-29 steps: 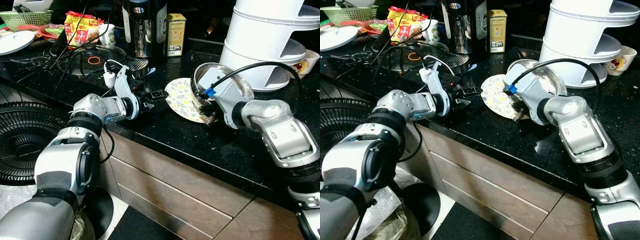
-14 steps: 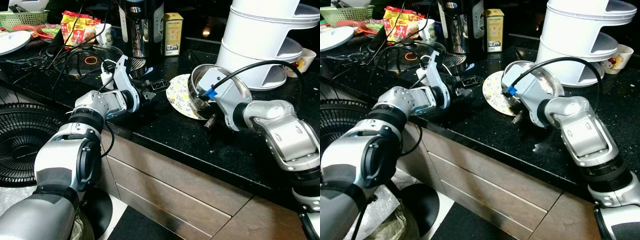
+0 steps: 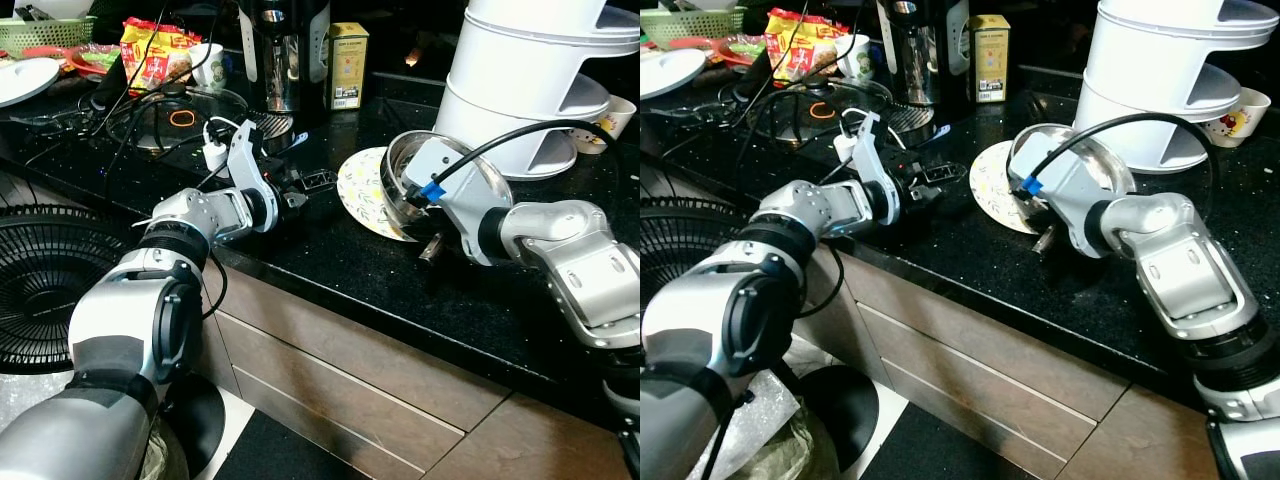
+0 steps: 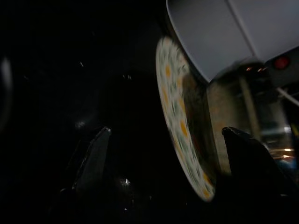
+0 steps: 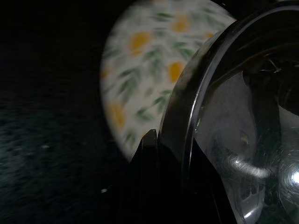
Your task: Kitchen organization
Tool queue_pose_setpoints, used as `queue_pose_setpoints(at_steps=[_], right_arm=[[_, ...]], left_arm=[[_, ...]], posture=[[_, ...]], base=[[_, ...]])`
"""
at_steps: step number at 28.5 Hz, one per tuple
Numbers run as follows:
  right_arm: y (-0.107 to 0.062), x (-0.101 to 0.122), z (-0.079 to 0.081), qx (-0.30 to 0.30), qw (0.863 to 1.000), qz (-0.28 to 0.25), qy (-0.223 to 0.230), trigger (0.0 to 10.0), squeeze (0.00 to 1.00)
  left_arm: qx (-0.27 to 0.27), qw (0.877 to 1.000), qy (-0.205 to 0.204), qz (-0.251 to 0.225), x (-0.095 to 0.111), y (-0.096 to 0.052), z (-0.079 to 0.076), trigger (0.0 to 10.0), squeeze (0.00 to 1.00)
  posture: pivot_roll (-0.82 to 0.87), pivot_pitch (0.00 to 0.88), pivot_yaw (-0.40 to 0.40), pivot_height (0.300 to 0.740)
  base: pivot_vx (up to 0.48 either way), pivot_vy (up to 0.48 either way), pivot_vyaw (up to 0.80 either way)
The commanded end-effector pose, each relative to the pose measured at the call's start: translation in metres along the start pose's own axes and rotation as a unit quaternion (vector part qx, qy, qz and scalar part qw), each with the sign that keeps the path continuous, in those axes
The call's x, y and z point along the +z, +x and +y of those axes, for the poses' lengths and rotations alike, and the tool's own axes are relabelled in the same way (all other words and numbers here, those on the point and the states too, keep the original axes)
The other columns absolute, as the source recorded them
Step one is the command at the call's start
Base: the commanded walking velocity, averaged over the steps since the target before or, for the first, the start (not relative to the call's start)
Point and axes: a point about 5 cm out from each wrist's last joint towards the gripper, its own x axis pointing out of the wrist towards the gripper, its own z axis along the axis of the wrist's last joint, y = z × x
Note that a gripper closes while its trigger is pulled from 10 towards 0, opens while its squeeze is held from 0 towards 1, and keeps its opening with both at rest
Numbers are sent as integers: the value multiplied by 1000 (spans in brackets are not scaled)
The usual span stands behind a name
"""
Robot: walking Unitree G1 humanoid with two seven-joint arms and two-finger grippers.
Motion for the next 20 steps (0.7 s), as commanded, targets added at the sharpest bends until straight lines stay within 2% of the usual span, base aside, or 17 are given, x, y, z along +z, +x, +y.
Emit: queue_pose_setpoints(at_steps=[1, 7, 10, 15, 18, 20], right_arm=[[4, 1, -4, -15, 1000, 5, -8, 10000, 0], [10, 10, -9, -36, 999, -15, -33, 10000, 0], [13, 21, -5, -12, 999, -40, -30, 10000, 0], [14, 22, -6, -12, 998, -43, -33, 10000, 0], [14, 20, -3, -6, 999, -40, -30, 10000, 0], [15, 20, -4, -6, 999, -43, -23, 10000, 0]], left_arm=[[0, 1000, -2, -5, 7, -3, -1, 10000, 0], [0, 1000, 0, -6, 12, -6, -1, 10000, 0], [17, 1000, -7, 4, 5, -7, 6, 10000, 0], [21, 1000, -11, 18, -5, -4, 8, 10000, 0], [9, 999, -19, 32, -13, 0, 6, 10000, 0], [-21, 998, -27, 43, -16, 3, -2, 10000, 0]], posture=[[-110, 44, -8, 740], [-95, 49, -10, 740], [-91, 59, -7, 740], [-97, 70, -9, 740], [-89, 80, -19, 740], [-86, 68, -10, 740]], base=[[0, 0, 0], [0, 0, 0], [0, 0, 0], [0, 0, 0], [0, 0, 0], [0, 0, 0]])
